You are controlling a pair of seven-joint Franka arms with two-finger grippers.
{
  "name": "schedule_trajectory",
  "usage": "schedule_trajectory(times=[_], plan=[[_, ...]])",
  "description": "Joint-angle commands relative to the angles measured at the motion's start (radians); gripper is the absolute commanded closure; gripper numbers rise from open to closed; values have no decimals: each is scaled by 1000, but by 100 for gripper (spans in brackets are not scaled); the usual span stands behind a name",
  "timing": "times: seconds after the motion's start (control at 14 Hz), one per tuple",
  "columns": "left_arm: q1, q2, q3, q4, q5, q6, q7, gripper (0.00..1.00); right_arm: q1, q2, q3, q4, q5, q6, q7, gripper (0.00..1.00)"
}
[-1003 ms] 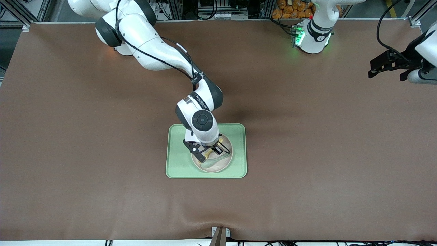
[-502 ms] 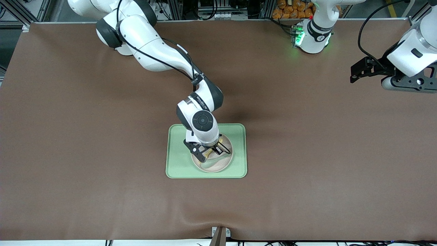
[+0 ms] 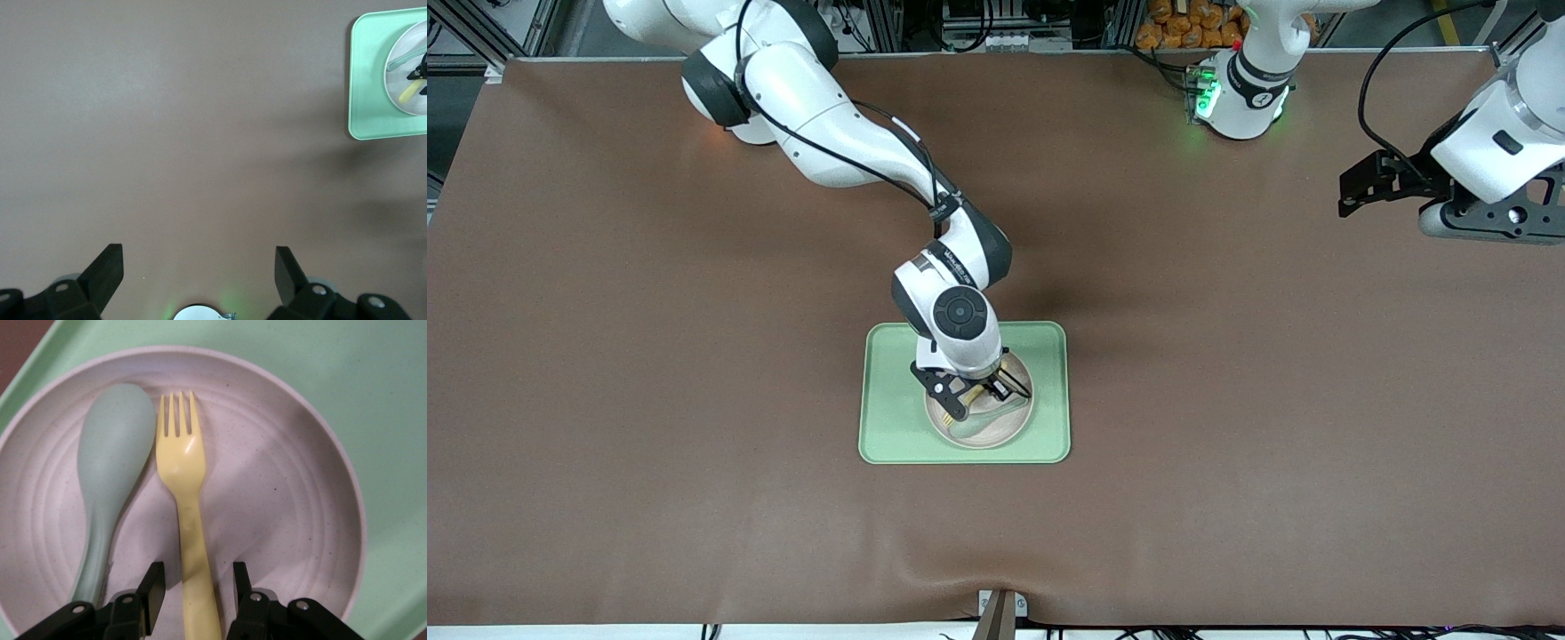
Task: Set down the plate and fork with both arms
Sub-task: 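Grasp the yellow fork with the right gripper and lift it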
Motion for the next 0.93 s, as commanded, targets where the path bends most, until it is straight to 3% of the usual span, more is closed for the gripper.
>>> schedule_trajectory(times=[0.0,0.07,0.21,0.86], plan=[[-3,-5,-24,-10,34,12,-33,0,8,21,-3,15,-12,-3,22,78],[-3,4,-26,-7,34,12,-33,0,5,20,-2,17,-12,-7,20,88],[-4,10,-27,-8,34,10,-33,0,2,17,-2,17,-7,-9,20,98],[-3,10,-27,-3,37,2,12,0,-16,-61,7,34,22,-116,13,100]])
